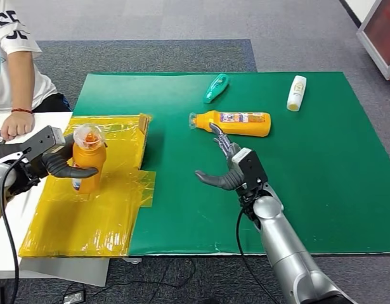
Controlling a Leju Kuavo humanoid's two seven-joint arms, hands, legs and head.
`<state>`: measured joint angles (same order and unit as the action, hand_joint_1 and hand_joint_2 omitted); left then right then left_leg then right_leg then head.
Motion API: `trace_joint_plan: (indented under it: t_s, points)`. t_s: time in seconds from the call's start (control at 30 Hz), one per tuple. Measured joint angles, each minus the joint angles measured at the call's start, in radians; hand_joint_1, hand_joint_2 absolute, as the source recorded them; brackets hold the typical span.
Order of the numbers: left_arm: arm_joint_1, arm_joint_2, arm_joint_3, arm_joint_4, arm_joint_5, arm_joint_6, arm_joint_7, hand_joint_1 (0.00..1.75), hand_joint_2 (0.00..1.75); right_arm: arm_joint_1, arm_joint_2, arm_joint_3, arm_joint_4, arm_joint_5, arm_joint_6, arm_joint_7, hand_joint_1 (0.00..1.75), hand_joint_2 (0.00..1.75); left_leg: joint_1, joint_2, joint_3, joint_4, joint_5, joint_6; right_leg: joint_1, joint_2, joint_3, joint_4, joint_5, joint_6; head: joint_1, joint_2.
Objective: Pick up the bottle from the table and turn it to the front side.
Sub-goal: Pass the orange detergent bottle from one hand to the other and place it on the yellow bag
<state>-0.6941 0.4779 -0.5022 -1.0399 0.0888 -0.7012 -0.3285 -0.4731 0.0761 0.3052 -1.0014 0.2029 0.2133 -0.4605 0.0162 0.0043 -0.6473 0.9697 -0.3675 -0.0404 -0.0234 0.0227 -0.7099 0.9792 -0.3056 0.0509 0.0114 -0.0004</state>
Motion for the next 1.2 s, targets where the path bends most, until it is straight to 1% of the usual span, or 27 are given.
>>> trace_joint_plan:
  t_s: [0.2, 0.4, 0.57, 0.67, 0.87, 0.97, 1.07, 1.2]
  points:
    - [-0.027, 0.016, -0.043, 0.024, -0.002, 0.011, 0.021, 1.75, 1.75, -0.008, 0.001, 0.011, 0.011, -0.002, -0.002, 0.000, 0.00, 1.75, 0.000, 0.000, 0.000, 0.000, 0.000, 0.000, 0.000, 0.000, 0.000, 0.000, 0.000, 0.000, 0.000, 0.000]
    - [-0.057, 0.017, -0.094, 0.045, -0.051, 0.069, 0.054, 1.75, 1.75, -0.011, 0.005, 0.019, 0.018, -0.003, -0.006, 0.000, 0.00, 1.75, 0.000, 0.000, 0.000, 0.000, 0.000, 0.000, 0.000, 0.000, 0.000, 0.000, 0.000, 0.000, 0.000, 0.000]
    - [-0.095, -0.001, -0.156, 0.059, -0.195, 0.185, 0.116, 1.75, 1.75, -0.010, 0.005, 0.019, 0.019, 0.001, -0.018, 0.005, 0.00, 1.75, 0.000, 0.000, 0.000, 0.000, 0.000, 0.000, 0.000, 0.000, 0.000, 0.000, 0.000, 0.000, 0.000, 0.000]
    - [-0.113, -0.019, -0.188, 0.063, -0.216, 0.202, 0.129, 1.75, 1.75, -0.008, 0.005, 0.019, 0.019, 0.004, -0.019, 0.006, 0.00, 1.75, 0.000, 0.000, 0.000, 0.000, 0.000, 0.000, 0.000, 0.000, 0.000, 0.000, 0.000, 0.000, 0.000, 0.000]
    - [-0.127, -0.037, -0.224, 0.065, -0.225, 0.199, 0.134, 1.75, 1.75, -0.005, 0.005, 0.019, 0.019, 0.008, -0.016, 0.006, 0.00, 1.75, 0.000, 0.000, 0.001, 0.000, 0.000, 0.000, 0.000, 0.000, 0.000, -0.001, 0.000, 0.000, 0.000, 0.000]
    - [-0.138, -0.040, -0.241, 0.067, -0.236, 0.183, 0.140, 1.75, 1.75, -0.004, 0.005, 0.019, 0.020, 0.010, -0.013, 0.006, 0.00, 1.75, 0.000, 0.000, 0.001, 0.000, 0.000, 0.000, 0.000, 0.000, 0.000, -0.001, 0.000, 0.000, 0.000, 0.000]
    - [-0.171, -0.039, -0.271, 0.075, -0.258, 0.133, 0.145, 1.75, 1.75, -0.003, 0.006, 0.019, 0.025, 0.012, -0.008, 0.004, 0.00, 1.75, 0.000, 0.000, 0.001, 0.000, 0.000, 0.000, 0.000, 0.000, 0.000, -0.001, 0.000, 0.000, 0.000, 0.000]
    - [-0.238, -0.033, -0.321, 0.091, -0.253, 0.047, 0.151, 1.75, 1.75, -0.003, 0.010, 0.023, 0.035, 0.014, -0.002, 0.001, 0.00, 1.75, 0.000, 0.000, 0.001, 0.000, 0.000, 0.000, 0.000, 0.000, 0.001, -0.001, 0.000, 0.000, 0.000, 0.000]
